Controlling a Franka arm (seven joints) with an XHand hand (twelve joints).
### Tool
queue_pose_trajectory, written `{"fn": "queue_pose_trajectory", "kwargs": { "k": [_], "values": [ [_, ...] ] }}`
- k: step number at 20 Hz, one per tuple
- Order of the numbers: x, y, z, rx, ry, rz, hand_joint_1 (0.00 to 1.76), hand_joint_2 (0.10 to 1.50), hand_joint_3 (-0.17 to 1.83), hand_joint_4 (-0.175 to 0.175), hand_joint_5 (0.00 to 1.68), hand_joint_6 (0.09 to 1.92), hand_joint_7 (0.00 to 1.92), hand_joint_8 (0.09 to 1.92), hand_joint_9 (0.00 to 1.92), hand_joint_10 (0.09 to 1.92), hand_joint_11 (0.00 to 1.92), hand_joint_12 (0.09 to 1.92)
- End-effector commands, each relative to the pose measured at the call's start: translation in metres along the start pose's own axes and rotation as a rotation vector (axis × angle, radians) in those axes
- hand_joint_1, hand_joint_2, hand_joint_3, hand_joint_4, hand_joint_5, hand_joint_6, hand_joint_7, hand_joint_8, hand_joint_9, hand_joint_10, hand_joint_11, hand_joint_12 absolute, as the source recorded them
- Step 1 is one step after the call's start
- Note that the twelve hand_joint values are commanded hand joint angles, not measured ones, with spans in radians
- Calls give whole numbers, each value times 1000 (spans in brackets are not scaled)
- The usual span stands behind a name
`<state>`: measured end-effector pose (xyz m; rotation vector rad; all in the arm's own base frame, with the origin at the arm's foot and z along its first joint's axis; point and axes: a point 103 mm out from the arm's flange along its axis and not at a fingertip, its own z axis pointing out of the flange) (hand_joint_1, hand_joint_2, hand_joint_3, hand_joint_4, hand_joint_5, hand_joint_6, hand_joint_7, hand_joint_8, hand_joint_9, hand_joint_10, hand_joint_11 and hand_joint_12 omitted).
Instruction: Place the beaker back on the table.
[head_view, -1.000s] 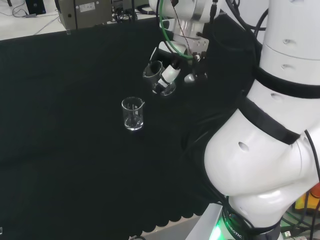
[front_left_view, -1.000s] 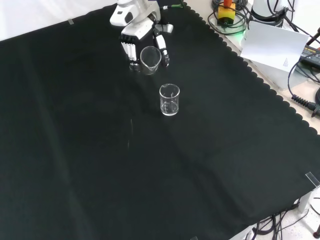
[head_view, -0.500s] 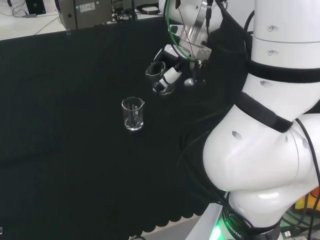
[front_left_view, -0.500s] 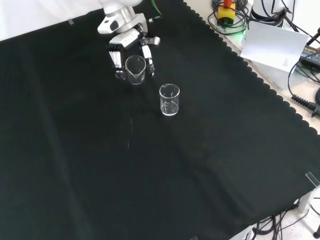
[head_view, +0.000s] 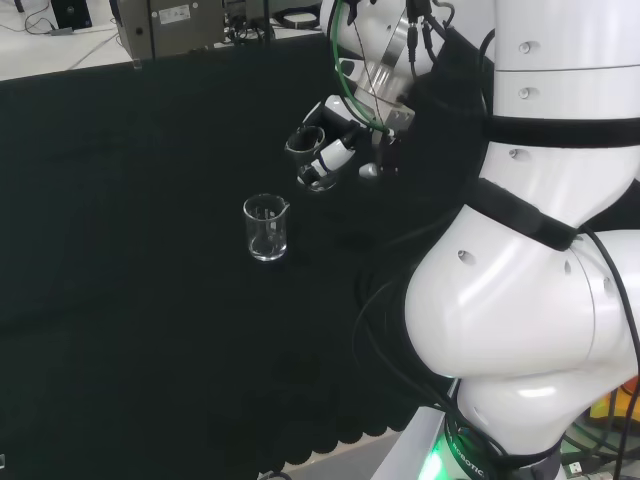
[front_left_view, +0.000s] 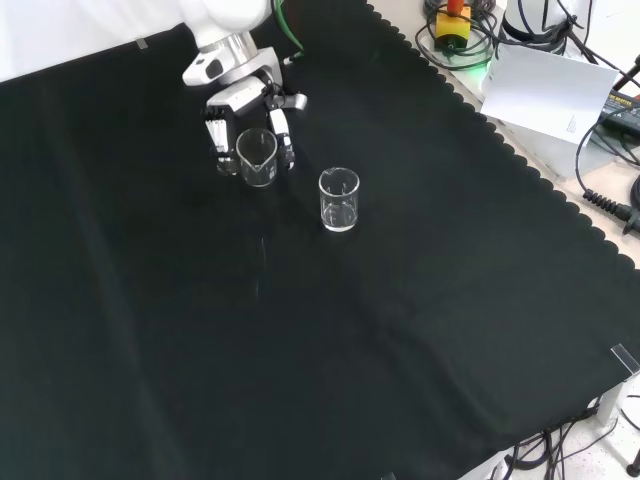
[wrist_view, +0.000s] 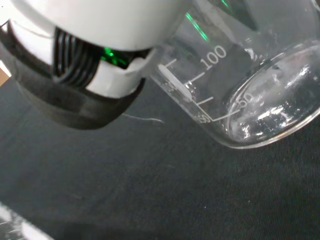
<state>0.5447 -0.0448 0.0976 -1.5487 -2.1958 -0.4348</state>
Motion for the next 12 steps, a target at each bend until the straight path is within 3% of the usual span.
{"fn": "queue_pose_trajectory", "kwargs": {
  "k": [1, 7, 12],
  "values": [
    [-10, 13, 19, -11, 59, -5, 1317, 731, 452, -175, 1359, 403, 1425, 350, 1764, 87, 1448, 528],
    [-18, 15, 26, -33, 116, -12, 1317, 737, 440, -175, 1356, 405, 1422, 352, 1738, 87, 1438, 527],
    [-19, 19, 34, -15, 145, -11, 1314, 773, 380, -175, 1342, 415, 1408, 360, 1711, 87, 1407, 535]
  ]
}}
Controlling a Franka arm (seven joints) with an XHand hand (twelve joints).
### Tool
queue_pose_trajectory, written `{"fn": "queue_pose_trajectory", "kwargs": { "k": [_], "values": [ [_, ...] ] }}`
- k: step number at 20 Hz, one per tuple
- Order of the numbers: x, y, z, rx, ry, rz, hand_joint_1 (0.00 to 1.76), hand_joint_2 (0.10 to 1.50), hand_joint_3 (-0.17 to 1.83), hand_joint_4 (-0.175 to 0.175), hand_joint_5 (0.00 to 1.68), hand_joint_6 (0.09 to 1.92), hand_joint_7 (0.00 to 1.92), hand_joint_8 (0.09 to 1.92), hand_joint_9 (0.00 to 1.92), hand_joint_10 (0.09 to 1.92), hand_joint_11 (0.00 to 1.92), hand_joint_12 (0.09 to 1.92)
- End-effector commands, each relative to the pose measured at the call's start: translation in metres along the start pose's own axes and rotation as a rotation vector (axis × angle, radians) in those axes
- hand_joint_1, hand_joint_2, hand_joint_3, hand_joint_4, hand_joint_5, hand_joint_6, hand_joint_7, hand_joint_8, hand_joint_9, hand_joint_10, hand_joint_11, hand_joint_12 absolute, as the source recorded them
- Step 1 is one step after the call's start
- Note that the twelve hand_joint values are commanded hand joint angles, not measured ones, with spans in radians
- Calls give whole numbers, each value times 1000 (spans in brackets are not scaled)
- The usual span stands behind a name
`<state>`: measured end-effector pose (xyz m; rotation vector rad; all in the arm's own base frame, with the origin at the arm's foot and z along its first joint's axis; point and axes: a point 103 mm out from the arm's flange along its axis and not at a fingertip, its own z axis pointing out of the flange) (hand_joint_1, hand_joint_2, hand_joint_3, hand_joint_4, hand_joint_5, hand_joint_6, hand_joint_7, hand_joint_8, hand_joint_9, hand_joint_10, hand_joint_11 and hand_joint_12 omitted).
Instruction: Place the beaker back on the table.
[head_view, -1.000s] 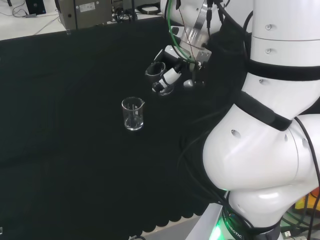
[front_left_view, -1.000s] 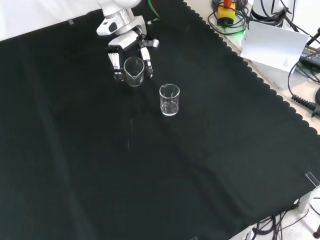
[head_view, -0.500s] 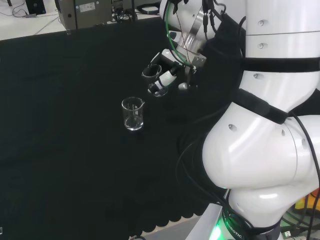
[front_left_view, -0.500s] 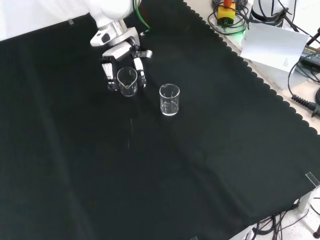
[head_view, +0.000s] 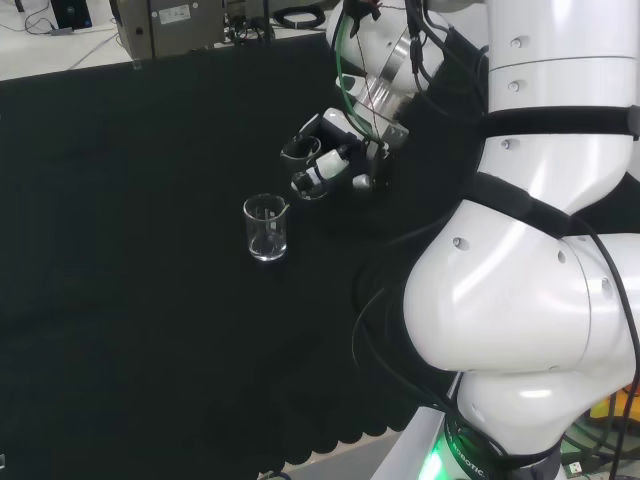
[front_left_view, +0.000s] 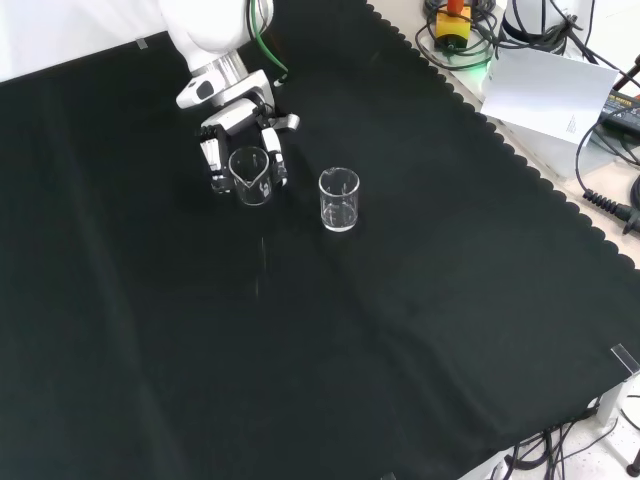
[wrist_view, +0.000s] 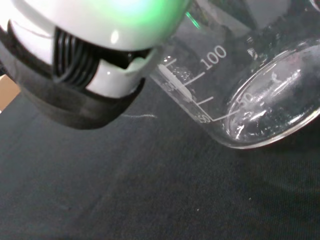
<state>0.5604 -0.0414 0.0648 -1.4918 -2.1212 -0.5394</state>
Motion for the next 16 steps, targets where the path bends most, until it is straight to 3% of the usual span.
{"fn": "queue_pose_trajectory", "kwargs": {
  "k": [1, 9, 16],
  "values": [
    [-2, 4, 8, 15, 39, -2, 1314, 783, 363, -175, 1338, 419, 1404, 363, 1709, 87, 1400, 538],
    [-5, 9, 13, 18, 73, 0, 1311, 825, 295, -175, 1314, 449, 1381, 392, 1697, 87, 1376, 551],
    [-4, 8, 17, 19, 52, 4, 1306, 882, 205, -175, 1279, 501, 1339, 455, 1659, 87, 1336, 575]
  ]
}}
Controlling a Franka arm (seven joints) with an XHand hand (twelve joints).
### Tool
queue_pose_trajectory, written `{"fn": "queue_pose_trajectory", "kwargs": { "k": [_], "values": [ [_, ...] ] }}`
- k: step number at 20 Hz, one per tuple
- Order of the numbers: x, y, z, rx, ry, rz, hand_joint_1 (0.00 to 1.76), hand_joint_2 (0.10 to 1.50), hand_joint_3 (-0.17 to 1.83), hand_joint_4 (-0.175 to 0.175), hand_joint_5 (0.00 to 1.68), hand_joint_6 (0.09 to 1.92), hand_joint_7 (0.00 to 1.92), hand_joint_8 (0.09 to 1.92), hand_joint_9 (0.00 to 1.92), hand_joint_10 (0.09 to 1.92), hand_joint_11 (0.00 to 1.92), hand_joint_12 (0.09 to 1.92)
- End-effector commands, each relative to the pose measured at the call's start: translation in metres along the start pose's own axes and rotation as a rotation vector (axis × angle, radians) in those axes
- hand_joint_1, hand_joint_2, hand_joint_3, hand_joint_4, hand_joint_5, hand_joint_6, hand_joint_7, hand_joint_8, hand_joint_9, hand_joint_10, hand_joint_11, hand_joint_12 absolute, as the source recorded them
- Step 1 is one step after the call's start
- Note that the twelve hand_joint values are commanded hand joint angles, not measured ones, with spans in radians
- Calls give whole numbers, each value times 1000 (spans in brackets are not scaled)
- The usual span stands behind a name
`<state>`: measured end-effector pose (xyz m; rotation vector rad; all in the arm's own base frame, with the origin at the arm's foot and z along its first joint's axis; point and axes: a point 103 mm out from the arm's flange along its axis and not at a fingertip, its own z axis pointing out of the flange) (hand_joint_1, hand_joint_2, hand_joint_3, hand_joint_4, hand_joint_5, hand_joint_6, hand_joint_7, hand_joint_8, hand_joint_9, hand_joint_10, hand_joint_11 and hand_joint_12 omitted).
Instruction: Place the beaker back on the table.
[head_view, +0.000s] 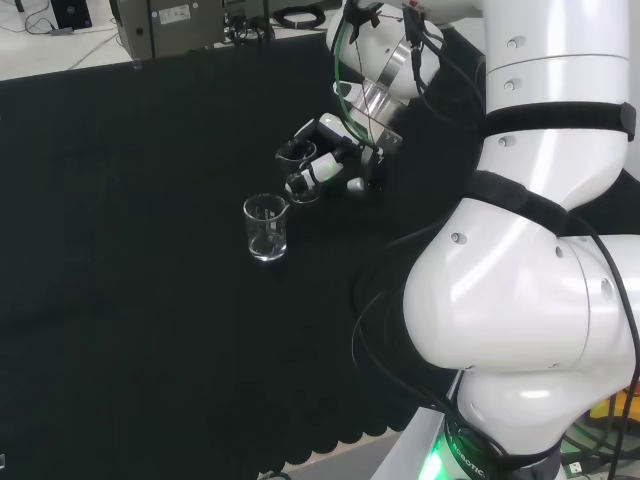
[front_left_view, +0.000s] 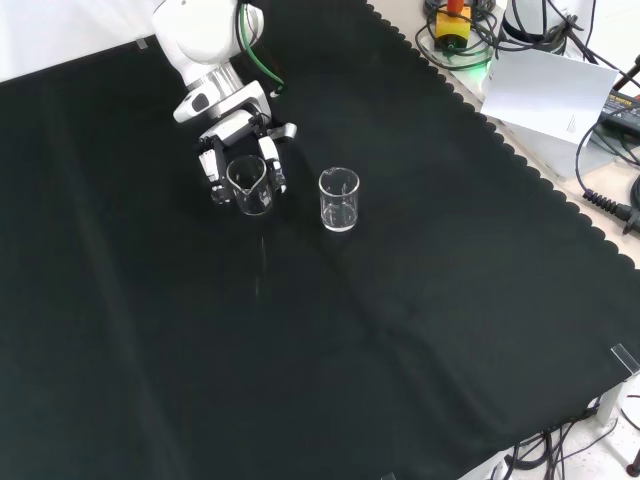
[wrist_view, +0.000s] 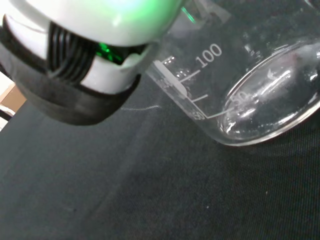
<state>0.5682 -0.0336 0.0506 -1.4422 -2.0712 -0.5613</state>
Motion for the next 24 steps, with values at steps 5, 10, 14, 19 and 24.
{"fn": "queue_pose_trajectory", "kwargs": {
  "k": [5, 10, 14, 19, 24],
  "values": [
    [2, -4, -2, 2, -44, 21, 1291, 1004, 38, -175, 1160, 688, 1212, 662, 1555, 87, 1308, 652],
    [7, -9, -3, 63, -106, 42, 1099, 980, -49, -16, 887, 729, 1025, 643, 1348, 87, 1057, 875],
    [10, -13, -4, 117, -155, 55, 1004, 974, -149, 15, 715, 740, 848, 662, 1185, 87, 740, 1124],
    [14, -17, -4, 186, -222, 68, 935, 958, -175, 11, 598, 718, 765, 652, 1086, 87, 566, 1234],
    [23, -18, -10, 184, -231, 66, 892, 930, -175, -14, 441, 629, 658, 649, 989, 87, 473, 1280]
  ]
}}
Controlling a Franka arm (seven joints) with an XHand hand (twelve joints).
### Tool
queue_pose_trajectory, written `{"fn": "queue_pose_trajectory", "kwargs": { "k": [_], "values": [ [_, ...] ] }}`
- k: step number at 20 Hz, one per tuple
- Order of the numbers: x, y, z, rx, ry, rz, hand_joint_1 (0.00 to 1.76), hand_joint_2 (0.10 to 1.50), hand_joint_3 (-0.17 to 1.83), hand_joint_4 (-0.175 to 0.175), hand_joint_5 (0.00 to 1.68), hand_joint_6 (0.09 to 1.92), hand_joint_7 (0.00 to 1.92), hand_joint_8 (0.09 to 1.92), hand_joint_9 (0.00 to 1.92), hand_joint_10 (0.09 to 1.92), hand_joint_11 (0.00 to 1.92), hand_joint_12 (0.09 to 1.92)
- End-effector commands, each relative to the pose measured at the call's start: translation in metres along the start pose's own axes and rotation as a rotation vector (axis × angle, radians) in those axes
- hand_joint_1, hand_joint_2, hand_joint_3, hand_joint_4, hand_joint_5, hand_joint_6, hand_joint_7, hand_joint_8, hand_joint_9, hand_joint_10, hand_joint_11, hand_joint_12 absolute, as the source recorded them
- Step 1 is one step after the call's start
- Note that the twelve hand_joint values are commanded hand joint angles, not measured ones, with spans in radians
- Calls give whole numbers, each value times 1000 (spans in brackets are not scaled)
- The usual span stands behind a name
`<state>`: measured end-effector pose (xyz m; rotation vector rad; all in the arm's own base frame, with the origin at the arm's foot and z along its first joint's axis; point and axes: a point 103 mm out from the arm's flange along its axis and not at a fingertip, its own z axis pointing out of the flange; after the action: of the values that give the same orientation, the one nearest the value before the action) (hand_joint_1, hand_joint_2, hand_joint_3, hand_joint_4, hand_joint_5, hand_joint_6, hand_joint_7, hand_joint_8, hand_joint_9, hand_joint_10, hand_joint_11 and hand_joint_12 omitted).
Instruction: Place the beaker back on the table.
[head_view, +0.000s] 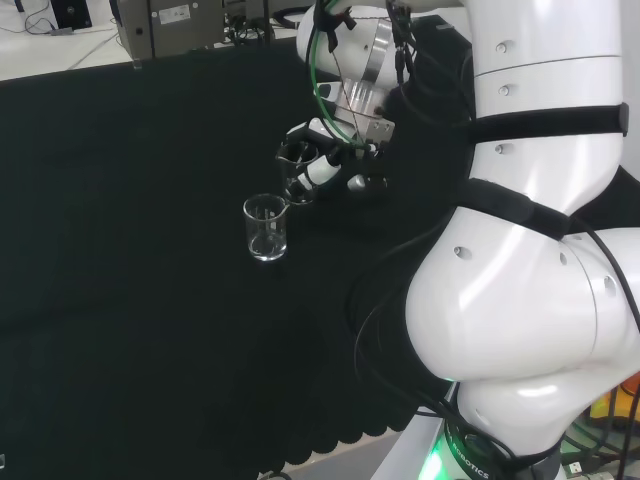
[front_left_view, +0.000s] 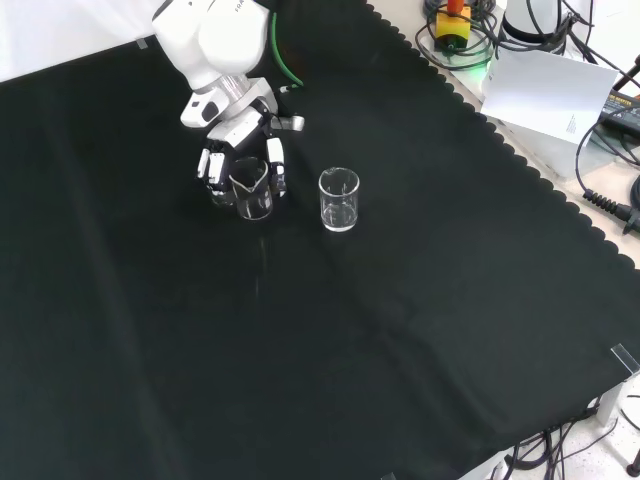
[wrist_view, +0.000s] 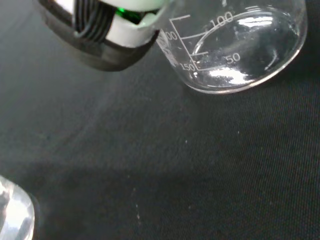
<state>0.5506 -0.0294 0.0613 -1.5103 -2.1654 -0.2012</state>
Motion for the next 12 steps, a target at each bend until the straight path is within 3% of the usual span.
{"fn": "queue_pose_trajectory", "kwargs": {
  "k": [1, 8, 12],
  "values": [
    [8, -6, -11, 7, -23, 3, 876, 919, -175, -17, 412, 583, 611, 656, 946, 87, 444, 1295],
    [19, -9, -25, 99, -50, 39, 768, 867, -175, -17, 338, 283, 310, 673, 687, 87, 198, 1395],
    [23, -11, -21, 133, -108, 53, 738, 857, -175, -16, 339, 183, 231, 664, 624, 87, 126, 1430]
  ]
}}
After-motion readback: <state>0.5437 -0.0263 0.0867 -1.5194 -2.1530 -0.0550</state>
